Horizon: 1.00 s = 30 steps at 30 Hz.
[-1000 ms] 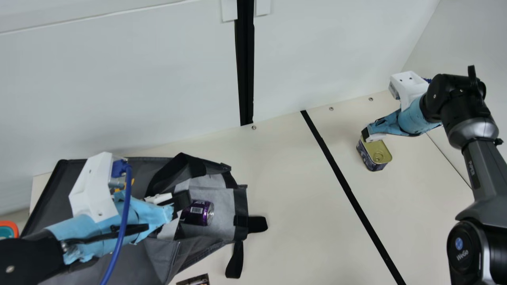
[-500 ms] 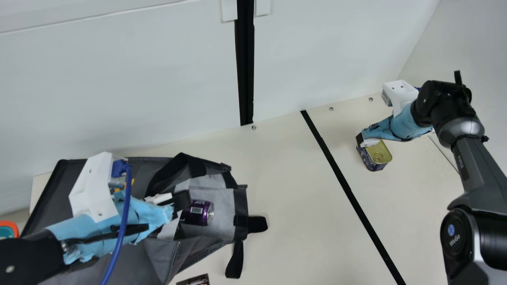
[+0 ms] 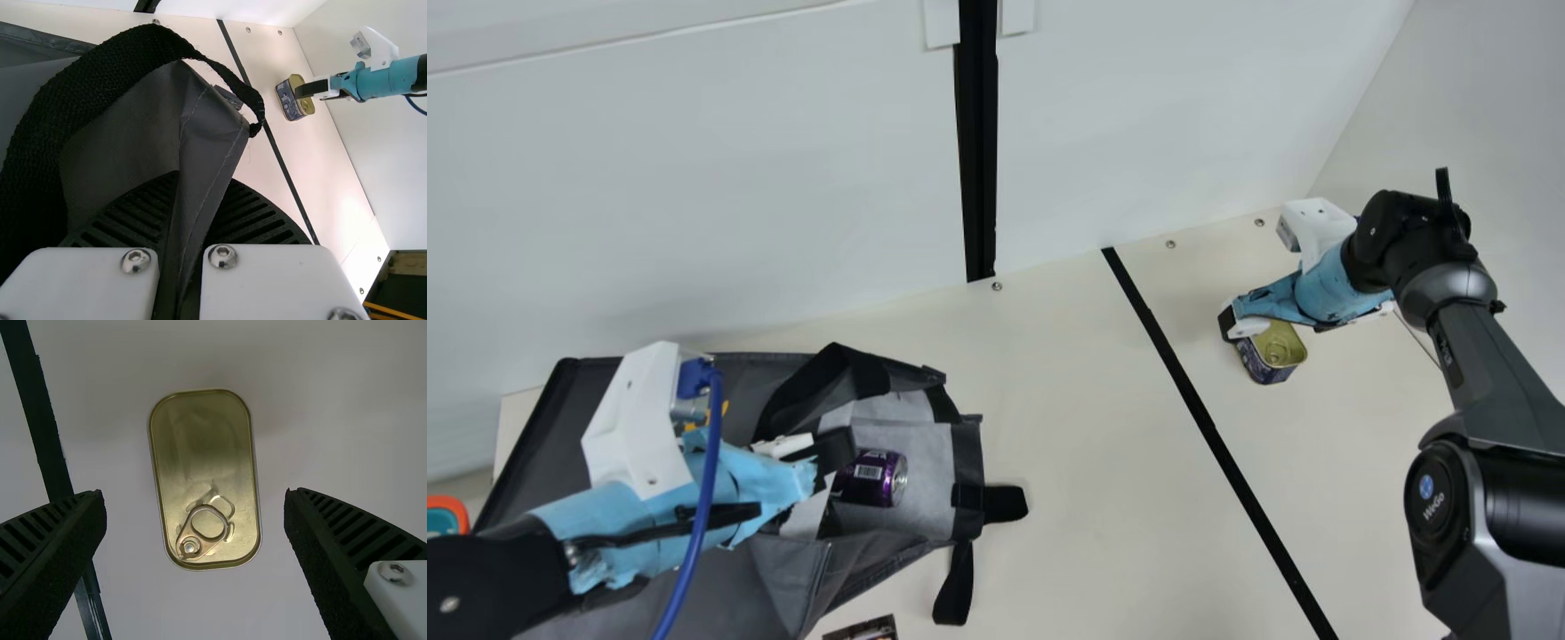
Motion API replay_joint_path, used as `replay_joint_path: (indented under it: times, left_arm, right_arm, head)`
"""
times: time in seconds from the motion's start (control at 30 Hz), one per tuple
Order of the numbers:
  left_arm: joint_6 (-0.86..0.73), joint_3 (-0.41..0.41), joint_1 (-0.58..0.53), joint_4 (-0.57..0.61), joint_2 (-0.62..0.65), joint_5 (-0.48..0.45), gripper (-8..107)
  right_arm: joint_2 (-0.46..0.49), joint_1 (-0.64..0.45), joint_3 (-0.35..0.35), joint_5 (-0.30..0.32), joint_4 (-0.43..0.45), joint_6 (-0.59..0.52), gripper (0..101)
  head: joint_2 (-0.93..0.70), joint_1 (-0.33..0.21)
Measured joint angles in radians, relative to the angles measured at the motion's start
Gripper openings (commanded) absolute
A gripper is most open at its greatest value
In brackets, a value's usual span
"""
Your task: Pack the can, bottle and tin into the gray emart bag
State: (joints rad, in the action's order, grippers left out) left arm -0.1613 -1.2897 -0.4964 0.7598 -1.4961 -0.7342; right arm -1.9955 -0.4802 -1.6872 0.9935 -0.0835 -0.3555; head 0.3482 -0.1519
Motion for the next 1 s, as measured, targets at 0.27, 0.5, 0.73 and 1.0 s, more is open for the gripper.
replay_joint_path:
  times: [0.27, 0.5, 0.73, 1.0]
  left_arm:
    - [0.000, 0.000, 0.000, 0.000, 0.000, 0.000, 10]
    - [0.000, 0.000, 0.000, 0.000, 0.000, 0.000, 10]
    - [0.000, 0.000, 0.000, 0.000, 0.000, 0.000, 10]
    - [0.000, 0.000, 0.000, 0.000, 0.000, 0.000, 10]
  right_arm:
    - [-0.044, -0.002, -0.024, 0.008, -0.017, 0.000, 91]
    - [-0.079, 0.000, -0.045, 0.005, -0.005, 0.005, 91]
    - [-0.107, 0.007, -0.049, -0.008, 0.033, 0.006, 91]
    - [-0.124, 0.020, -0.040, -0.029, 0.075, 0.015, 78]
  head:
    - [0.000, 0.000]
    - [0.000, 0.000]
    - [0.000, 0.000]
    - [0.000, 0.000]
